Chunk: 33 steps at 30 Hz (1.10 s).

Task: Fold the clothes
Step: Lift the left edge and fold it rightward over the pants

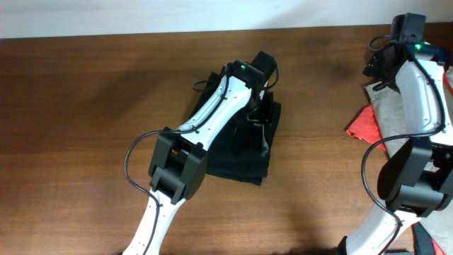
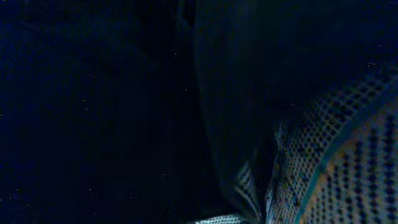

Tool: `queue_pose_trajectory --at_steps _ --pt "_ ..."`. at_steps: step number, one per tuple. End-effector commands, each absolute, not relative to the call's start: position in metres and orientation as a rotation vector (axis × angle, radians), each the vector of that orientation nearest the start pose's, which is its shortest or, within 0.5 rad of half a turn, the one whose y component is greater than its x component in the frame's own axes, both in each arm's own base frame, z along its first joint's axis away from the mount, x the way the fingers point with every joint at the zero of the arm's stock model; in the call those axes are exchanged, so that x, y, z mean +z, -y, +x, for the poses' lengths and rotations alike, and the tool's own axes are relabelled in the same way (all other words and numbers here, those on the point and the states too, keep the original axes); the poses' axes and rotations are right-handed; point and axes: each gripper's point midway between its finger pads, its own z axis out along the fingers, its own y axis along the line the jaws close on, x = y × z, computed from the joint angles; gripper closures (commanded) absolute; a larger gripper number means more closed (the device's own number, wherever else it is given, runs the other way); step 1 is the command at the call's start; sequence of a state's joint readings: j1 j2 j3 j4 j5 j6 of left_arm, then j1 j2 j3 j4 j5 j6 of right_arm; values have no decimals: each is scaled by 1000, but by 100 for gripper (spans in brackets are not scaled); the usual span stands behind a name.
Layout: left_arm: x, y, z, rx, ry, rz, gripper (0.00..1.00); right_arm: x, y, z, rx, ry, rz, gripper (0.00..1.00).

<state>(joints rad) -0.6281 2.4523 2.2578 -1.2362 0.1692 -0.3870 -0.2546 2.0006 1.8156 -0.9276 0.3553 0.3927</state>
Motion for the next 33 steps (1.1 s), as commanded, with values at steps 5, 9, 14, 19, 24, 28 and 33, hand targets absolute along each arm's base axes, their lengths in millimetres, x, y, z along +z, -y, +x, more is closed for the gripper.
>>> queue_pose_trajectory --at_steps 5,9,14,19,24,28,33 --pt "128 304 400 -274 -2976 459 20 163 184 454 -449 -2435 951 1" --pt "136 293 408 -261 -2959 461 13 163 184 454 -449 -2435 951 1" --pt "105 304 430 -307 -2912 446 15 163 184 454 -449 -2435 951 1" --pt "91 339 438 -527 -2845 488 28 163 184 454 -449 -2435 951 1" --pt "66 370 432 -629 -2792 556 39 163 184 454 -449 -2435 951 1" --pt "47 389 418 -655 -2776 616 38 163 184 454 -449 -2435 951 1" --pt "123 418 412 -846 -2561 816 18 163 184 454 -449 -2435 951 1"
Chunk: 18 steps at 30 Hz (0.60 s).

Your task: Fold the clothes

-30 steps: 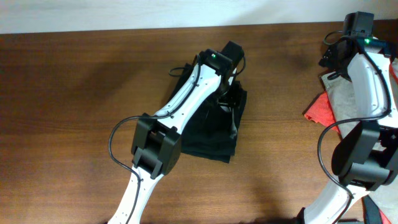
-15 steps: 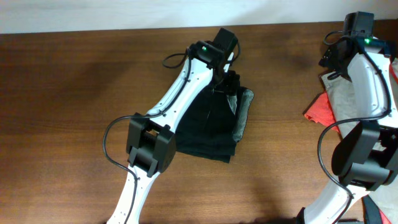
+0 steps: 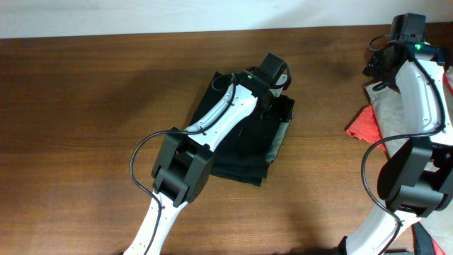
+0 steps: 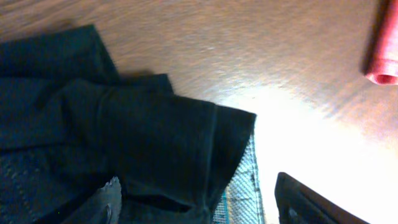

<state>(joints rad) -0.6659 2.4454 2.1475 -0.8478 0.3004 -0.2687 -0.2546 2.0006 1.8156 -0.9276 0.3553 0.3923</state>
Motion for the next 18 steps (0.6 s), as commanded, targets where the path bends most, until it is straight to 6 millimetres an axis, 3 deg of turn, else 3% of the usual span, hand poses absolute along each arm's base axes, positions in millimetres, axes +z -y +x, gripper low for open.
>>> queue_pose_trajectory --at_steps 1,3,4,6,7,8,11,14,15,17,18 --pt "144 421 409 -881 -2506 851 15 163 184 454 -449 -2435 951 1" --pt "196 409 398 -860 -2435 882 13 163 184 454 -449 -2435 951 2" --pt "217 393 392 -792 -2442 856 13 163 184 454 -449 -2435 951 1" --pt "236 350 381 -587 -2515 793 8 163 184 454 -449 -2435 951 1" --pt "239 329 367 -513 -2578 782 4 163 184 454 -449 -2435 951 1" --pt "237 321 358 -498 -2623 789 2 163 184 454 -449 -2435 951 1" --pt "212 296 316 -424 -2845 836 2 163 184 454 -450 -2435 951 1" --pt "191 292 295 -401 -2945 878 6 163 184 454 -449 -2435 951 1" --pt "182 297 292 -401 -2949 899 18 163 184 454 -449 -2435 951 1" --pt "153 304 288 -393 -2965 916 66 163 184 454 -449 -2435 951 1" --pt "136 305 291 -393 -2983 867 96 163 184 454 -449 -2435 951 1"
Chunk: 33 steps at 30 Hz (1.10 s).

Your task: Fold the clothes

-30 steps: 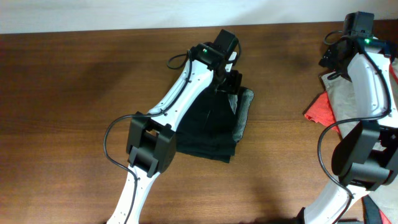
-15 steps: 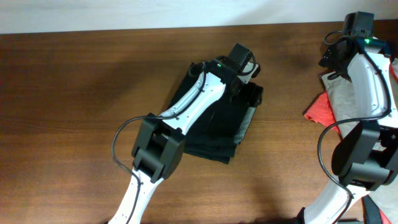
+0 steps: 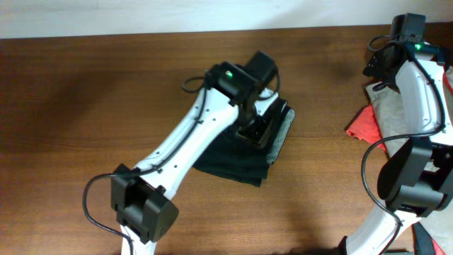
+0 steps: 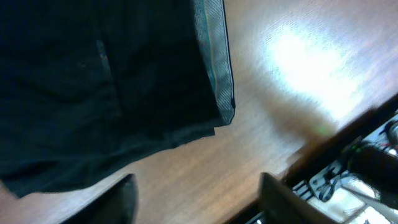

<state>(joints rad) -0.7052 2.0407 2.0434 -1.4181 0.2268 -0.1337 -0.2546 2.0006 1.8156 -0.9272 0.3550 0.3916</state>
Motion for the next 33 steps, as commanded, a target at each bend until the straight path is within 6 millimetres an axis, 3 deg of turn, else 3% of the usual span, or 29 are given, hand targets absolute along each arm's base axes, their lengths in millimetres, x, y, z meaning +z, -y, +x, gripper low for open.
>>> queue_pose_trajectory --at_steps 1,7,9,14,19,24,28,30,31,33 --pt "127 305 294 -396 -2984 851 99 163 184 454 -449 -2435 951 1" --pt "81 288 325 -416 -2976 667 99 163 184 454 -449 -2435 951 2" --pt "68 281 317 -418 -3020 659 99 163 184 454 -449 -2435 951 2" --pt "51 320 287 -722 -2993 749 99 163 184 454 -449 -2435 951 1" --pt "34 333 244 -691 -3065 818 99 163 184 454 -449 -2435 951 1" --pt "25 331 238 -645 -3089 793 99 163 184 454 -449 -2435 951 1" --pt "38 344 257 -689 -2983 814 99 163 184 454 -449 -2435 951 1" --pt "73 356 281 -738 -2863 823 99 163 184 454 -449 -2435 951 1" --pt "100 357 303 -724 -2777 791 99 163 184 454 -449 -2435 951 1" --pt "129 345 336 -629 -2686 709 99 163 184 454 -449 -2435 951 1"
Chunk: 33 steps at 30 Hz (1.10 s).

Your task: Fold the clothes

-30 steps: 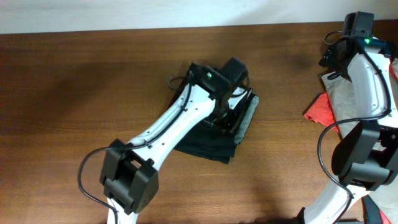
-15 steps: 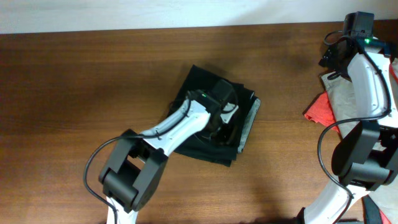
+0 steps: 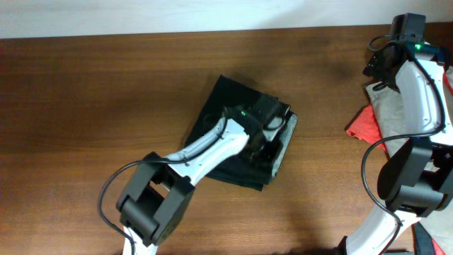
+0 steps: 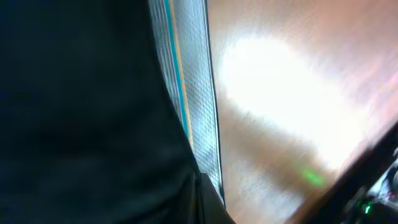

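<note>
A black garment (image 3: 230,124) lies folded on the wooden table (image 3: 92,106), a grey mesh band (image 3: 285,138) with a teal stripe showing along its right edge. My left gripper (image 3: 267,134) rests low on that right side. In the left wrist view black cloth (image 4: 81,112) fills the left, the mesh band (image 4: 193,93) runs down the middle, and the dark fingertips (image 4: 208,208) meet at the bottom edge. My right gripper (image 3: 405,27) sits at the far right back corner, its jaws hidden from this angle.
A pile of clothes at the right edge includes a red piece (image 3: 364,124) and a beige piece (image 3: 386,106), under my right arm. Bare wood (image 4: 292,106) lies right of the black garment.
My left arm has drawn in and dropped, so its gripper now lies on the garment's right edge instead of hovering open above it. The fingers now appear together. The right arm is unchanged.
My left gripper was first buried in the black cloth. Then it was at the garment's far right corner, with a flap and the mesh band showing. Then it hung open above the folded garment. Now it rests on the right edge, and the garment lies folded and flatter.
</note>
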Tool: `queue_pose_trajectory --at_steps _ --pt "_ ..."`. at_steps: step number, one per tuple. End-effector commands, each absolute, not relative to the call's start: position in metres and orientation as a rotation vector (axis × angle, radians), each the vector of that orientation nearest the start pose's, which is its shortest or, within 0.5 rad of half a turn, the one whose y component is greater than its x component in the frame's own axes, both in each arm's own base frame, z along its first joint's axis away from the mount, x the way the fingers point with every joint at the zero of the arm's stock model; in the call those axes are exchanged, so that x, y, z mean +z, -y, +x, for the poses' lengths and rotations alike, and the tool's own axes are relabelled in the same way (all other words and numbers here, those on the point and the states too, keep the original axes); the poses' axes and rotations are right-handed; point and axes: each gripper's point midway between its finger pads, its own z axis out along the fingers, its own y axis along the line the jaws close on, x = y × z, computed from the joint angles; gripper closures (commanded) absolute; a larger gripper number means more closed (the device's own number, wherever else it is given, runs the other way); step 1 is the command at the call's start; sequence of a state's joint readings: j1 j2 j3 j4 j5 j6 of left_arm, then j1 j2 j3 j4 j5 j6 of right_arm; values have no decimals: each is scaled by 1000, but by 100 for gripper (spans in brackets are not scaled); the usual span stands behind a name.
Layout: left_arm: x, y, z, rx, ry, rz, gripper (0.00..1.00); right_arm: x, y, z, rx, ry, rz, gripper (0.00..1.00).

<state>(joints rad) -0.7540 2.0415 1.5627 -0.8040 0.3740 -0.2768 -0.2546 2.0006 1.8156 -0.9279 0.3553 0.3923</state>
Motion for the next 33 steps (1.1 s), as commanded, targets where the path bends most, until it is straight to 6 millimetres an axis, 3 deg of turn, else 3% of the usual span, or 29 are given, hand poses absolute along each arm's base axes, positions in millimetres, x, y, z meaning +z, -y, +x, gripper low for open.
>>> queue_pose_trajectory --at_steps 1,4,7,15,18,21,22,24,25,26,27,28,30,32,33 --pt "138 337 352 -579 -2649 663 98 163 184 454 -449 -2435 951 1" --pt "143 336 379 -585 -2577 605 94 163 184 454 -449 -2435 951 1" --pt "126 345 391 -593 -2571 575 94 163 184 454 -449 -2435 951 1" --pt "39 389 423 -735 -2566 465 94 163 184 454 -449 -2435 951 1" --pt "25 395 419 -763 -2577 486 93 163 184 454 -449 -2435 951 1" --pt "24 402 412 -786 -2578 509 92 163 184 454 -449 -2435 951 1" --pt "26 403 412 -791 -2574 513 91 163 184 454 -449 -2435 951 1" --pt "48 414 409 -869 -2505 632 91 163 184 454 -449 -2435 951 1" --pt "69 416 408 -892 -2469 663 91 163 184 454 -449 -2435 951 1" --pt "102 413 405 -882 -2438 704 89 163 184 454 -449 -2435 951 1" --pt "118 410 402 -876 -2427 721 81 163 184 454 -449 -2435 951 1" --pt "145 403 395 -863 -2410 746 72 163 184 454 -449 -2435 951 1" --pt "175 378 382 -777 -2446 715 68 163 184 454 -449 -2435 951 1" --pt "182 346 368 -626 -2535 673 68 163 184 454 -449 -2435 951 1" --pt "179 322 351 -531 -2629 665 68 163 184 454 -449 -2435 951 1"
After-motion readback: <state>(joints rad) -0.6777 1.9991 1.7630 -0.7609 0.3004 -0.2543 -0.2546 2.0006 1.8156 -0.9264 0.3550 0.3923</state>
